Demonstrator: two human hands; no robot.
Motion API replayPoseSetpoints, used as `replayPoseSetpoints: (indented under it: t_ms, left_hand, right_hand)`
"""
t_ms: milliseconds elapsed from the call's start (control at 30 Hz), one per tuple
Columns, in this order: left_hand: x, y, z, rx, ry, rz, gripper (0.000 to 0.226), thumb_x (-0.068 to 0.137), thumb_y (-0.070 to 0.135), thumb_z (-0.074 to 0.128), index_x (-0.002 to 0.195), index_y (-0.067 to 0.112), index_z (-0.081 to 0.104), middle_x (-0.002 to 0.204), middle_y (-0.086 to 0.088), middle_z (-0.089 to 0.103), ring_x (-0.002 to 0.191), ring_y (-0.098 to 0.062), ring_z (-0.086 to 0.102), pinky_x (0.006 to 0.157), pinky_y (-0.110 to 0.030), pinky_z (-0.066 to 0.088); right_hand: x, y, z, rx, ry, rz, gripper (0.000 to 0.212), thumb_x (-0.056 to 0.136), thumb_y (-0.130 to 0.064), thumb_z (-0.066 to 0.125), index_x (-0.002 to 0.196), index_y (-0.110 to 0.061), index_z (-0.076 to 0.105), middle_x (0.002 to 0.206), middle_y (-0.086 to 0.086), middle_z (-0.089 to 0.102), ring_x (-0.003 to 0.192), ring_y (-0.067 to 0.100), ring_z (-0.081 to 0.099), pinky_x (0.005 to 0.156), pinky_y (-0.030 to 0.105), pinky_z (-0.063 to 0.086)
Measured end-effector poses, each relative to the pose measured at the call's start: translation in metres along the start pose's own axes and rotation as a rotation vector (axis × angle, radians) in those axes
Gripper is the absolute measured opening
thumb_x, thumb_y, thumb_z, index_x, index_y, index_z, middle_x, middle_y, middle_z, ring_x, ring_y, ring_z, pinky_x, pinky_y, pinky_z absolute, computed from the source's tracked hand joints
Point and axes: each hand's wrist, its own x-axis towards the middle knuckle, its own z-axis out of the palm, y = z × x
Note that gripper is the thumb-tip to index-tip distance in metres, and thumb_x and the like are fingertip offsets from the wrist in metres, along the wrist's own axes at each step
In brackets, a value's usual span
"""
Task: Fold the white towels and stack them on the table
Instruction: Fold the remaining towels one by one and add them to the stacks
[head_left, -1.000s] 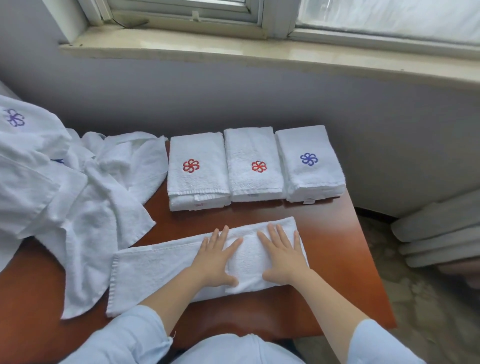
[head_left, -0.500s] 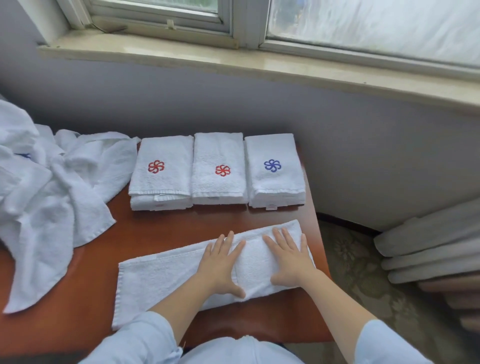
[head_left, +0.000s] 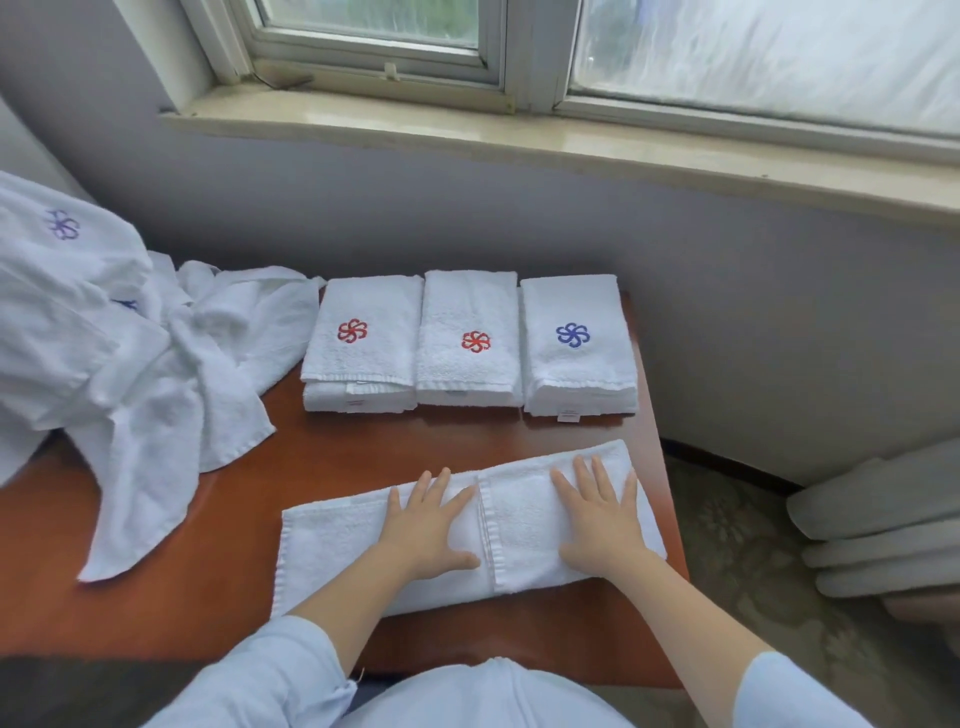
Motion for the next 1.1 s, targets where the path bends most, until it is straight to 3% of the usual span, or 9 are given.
replayPoseSetpoints:
  t_ms: [167, 367, 533, 700, 833, 867, 967, 1033, 1100]
  left_hand:
    - [-0.002, -0.04, -0.003, 0.054, 0.034, 0.111, 0.085, 0.09, 0.056, 0.056, 0.157, 0.038, 0.006, 0.166, 0.001, -0.009, 0.152, -0.02, -0.008, 0.12, -0.053, -0.002]
    - [-0.009, -0.12, -0.01, 0.159, 0.008, 0.323, 0.087, 0.089, 0.044, 0.063, 0.156, 0.038, 0.009, 0.166, 0.001, -0.003, 0.152, -0.019, 0.0, 0.121, -0.041, 0.016]
    - [-0.016, -0.18, -0.012, 0.19, 0.071, 0.489, 0.084, 0.086, 0.04, 0.067, 0.154, 0.04, 0.017, 0.16, 0.003, 0.016, 0.144, -0.02, 0.022, 0.104, -0.032, 0.044]
    - [-0.021, -0.218, -0.008, 0.192, 0.065, 0.582, 0.081, 0.086, 0.036, 0.068, 0.151, 0.043, 0.021, 0.154, 0.006, 0.023, 0.134, -0.017, 0.032, 0.093, -0.024, 0.047]
    - [-0.026, -0.233, -0.009, 0.063, -0.013, 0.572, 0.066, 0.091, 0.034, 0.064, 0.147, 0.043, 0.031, 0.137, 0.008, 0.033, 0.097, -0.012, 0.054, 0.074, -0.023, 0.053]
    - [-0.027, -0.235, -0.009, 0.002, -0.033, 0.555, 0.059, 0.093, 0.034, 0.062, 0.145, 0.044, 0.035, 0.132, 0.01, 0.037, 0.092, -0.011, 0.056, 0.076, -0.024, 0.054]
    - [-0.029, -0.242, -0.011, -0.164, -0.056, 0.538, 0.037, 0.097, 0.031, 0.058, 0.13, 0.045, 0.051, 0.128, 0.016, 0.052, 0.099, -0.006, 0.058, 0.088, -0.023, 0.052]
    - [-0.031, -0.241, -0.015, -0.282, -0.063, 0.522, 0.02, 0.094, 0.028, 0.06, 0.108, 0.043, 0.06, 0.115, 0.017, 0.062, 0.093, -0.004, 0.06, 0.083, -0.022, 0.052]
    - [-0.035, -0.233, -0.021, -0.453, -0.084, 0.486, 0.01, 0.089, 0.025, 0.063, 0.093, 0.034, 0.065, 0.093, 0.009, 0.069, 0.079, -0.007, 0.067, 0.078, -0.03, 0.058]
  right_hand:
    - [-0.009, -0.049, 0.011, 0.123, 0.078, 0.061, 0.076, 0.088, -0.039, 0.044, 0.155, -0.034, 0.009, 0.165, 0.005, -0.009, 0.151, 0.026, -0.016, 0.115, 0.059, -0.013]
    - [-0.02, -0.143, 0.035, 0.199, 0.135, 0.193, 0.075, 0.094, -0.044, 0.038, 0.157, -0.033, -0.001, 0.164, 0.005, -0.018, 0.15, 0.028, -0.021, 0.116, 0.057, -0.013]
    - [-0.031, -0.225, 0.055, 0.235, 0.165, 0.227, 0.069, 0.098, -0.043, 0.035, 0.157, -0.033, 0.001, 0.164, 0.004, -0.018, 0.15, 0.026, -0.02, 0.118, 0.053, -0.013]
    - [-0.047, -0.288, 0.072, 0.351, 0.227, 0.225, 0.06, 0.098, -0.033, 0.04, 0.154, -0.035, 0.019, 0.166, 0.0, -0.007, 0.152, 0.021, -0.011, 0.12, 0.044, -0.012]
    - [-0.065, -0.317, 0.077, 0.453, 0.354, 0.158, 0.033, 0.095, -0.026, 0.052, 0.127, -0.034, 0.056, 0.159, -0.003, 0.025, 0.148, 0.017, 0.017, 0.119, 0.027, -0.004]
    - [-0.069, -0.322, 0.078, 0.469, 0.377, 0.144, 0.029, 0.093, -0.025, 0.054, 0.12, -0.032, 0.061, 0.157, -0.003, 0.03, 0.146, 0.016, 0.021, 0.119, 0.025, -0.002]
    - [-0.077, -0.337, 0.08, 0.531, 0.383, 0.145, 0.029, 0.088, -0.033, 0.059, 0.117, -0.032, 0.062, 0.155, -0.004, 0.03, 0.146, 0.016, 0.02, 0.12, 0.027, 0.0]
    - [-0.078, -0.343, 0.077, 0.564, 0.336, 0.181, 0.04, 0.085, -0.046, 0.061, 0.122, -0.034, 0.058, 0.156, -0.007, 0.027, 0.147, 0.014, 0.016, 0.121, 0.033, 0.001]
    - [-0.076, -0.348, 0.07, 0.622, 0.302, 0.234, 0.052, 0.082, -0.057, 0.061, 0.128, -0.033, 0.053, 0.152, -0.01, 0.031, 0.144, 0.011, 0.021, 0.122, 0.039, 0.005]
